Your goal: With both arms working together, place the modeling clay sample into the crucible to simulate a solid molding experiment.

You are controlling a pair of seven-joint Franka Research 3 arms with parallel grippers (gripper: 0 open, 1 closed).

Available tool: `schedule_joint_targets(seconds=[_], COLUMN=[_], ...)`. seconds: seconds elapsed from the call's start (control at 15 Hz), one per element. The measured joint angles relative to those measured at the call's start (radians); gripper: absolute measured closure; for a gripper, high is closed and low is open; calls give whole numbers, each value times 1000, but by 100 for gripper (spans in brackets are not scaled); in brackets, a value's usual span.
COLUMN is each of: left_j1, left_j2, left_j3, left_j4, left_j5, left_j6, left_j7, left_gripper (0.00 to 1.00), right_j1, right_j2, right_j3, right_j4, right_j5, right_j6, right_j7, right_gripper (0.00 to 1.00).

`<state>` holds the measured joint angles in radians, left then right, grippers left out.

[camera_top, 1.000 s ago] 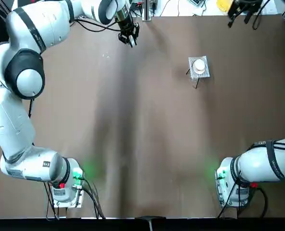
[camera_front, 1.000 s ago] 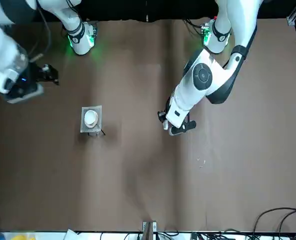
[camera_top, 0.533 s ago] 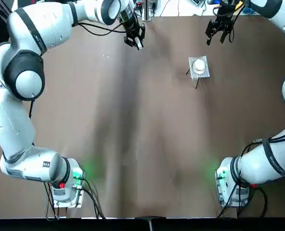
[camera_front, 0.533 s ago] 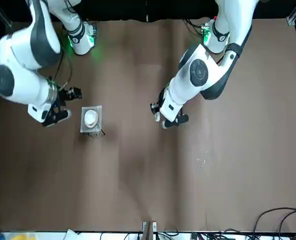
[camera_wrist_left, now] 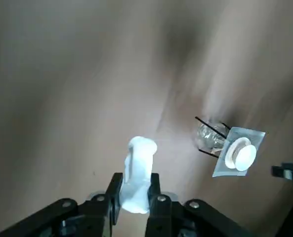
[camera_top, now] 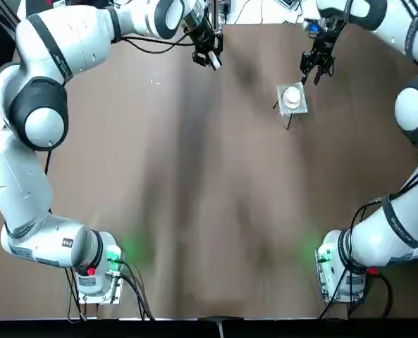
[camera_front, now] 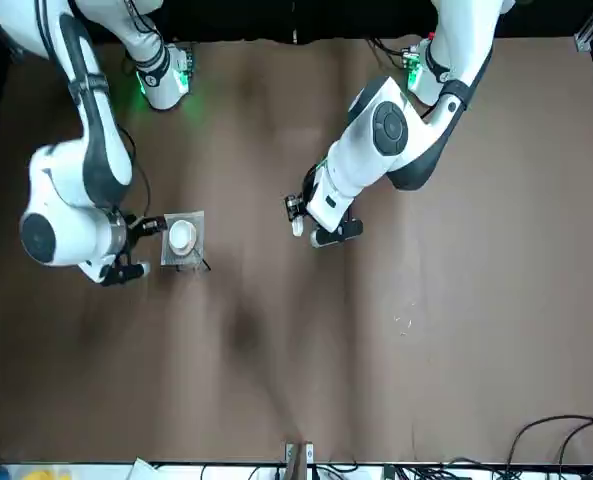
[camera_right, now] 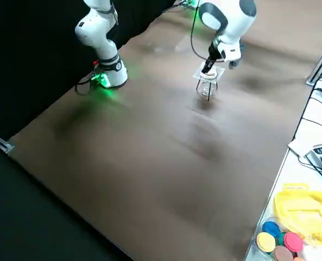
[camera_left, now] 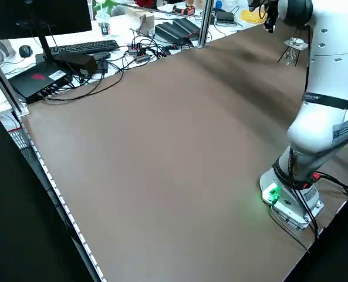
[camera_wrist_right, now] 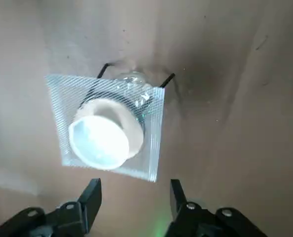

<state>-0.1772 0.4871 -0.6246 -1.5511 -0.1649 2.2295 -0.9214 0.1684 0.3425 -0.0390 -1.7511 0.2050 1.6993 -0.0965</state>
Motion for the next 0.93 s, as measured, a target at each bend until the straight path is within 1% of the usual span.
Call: schedule_joint_targets(seconds=[0.13, 0.27, 0.47, 0.53, 0.6, 0.73, 0.8, 0.87, 0.93], left_j1=[-4, -6, -6, -5, -4, -1, -1, -1, -1], left_j2=[1, 1, 1, 1, 1, 1, 1, 1, 1], left_j3=[0, -5, -10, -10, -10, -10, -10, -10, -10], left_j4=[1, 7, 14, 15, 15, 17, 17, 17, 17], left_j5=[0, -2, -2, -2, -2, -2, -2, -2, -2], left_j6=[12, 17, 18, 18, 18, 18, 18, 18, 18], left_j7=[-1, -3, -19, -19, -19, -19, -19, -19, -19], left_gripper=[73, 73, 73, 73, 73, 73, 73, 73, 73], right_j1=[0, 2, 10, 14, 17, 25, 27, 28, 28], right_j2=[37, 58, 65, 65, 65, 76, 80, 84, 86], right_j3=[1, 3, 6, 7, 8, 10, 10, 10, 10], right_j4=[-1, -1, 0, 0, -1, -1, -1, -1, -1], right_j5=[6, 7, 8, 9, 11, 12, 13, 13, 13], right_j6=[13, 14, 14, 14, 14, 13, 14, 14, 14], right_j7=[0, 0, 0, 0, 0, 0, 0, 0, 0], right_gripper=[36, 42, 44, 49, 49, 56, 56, 59, 59])
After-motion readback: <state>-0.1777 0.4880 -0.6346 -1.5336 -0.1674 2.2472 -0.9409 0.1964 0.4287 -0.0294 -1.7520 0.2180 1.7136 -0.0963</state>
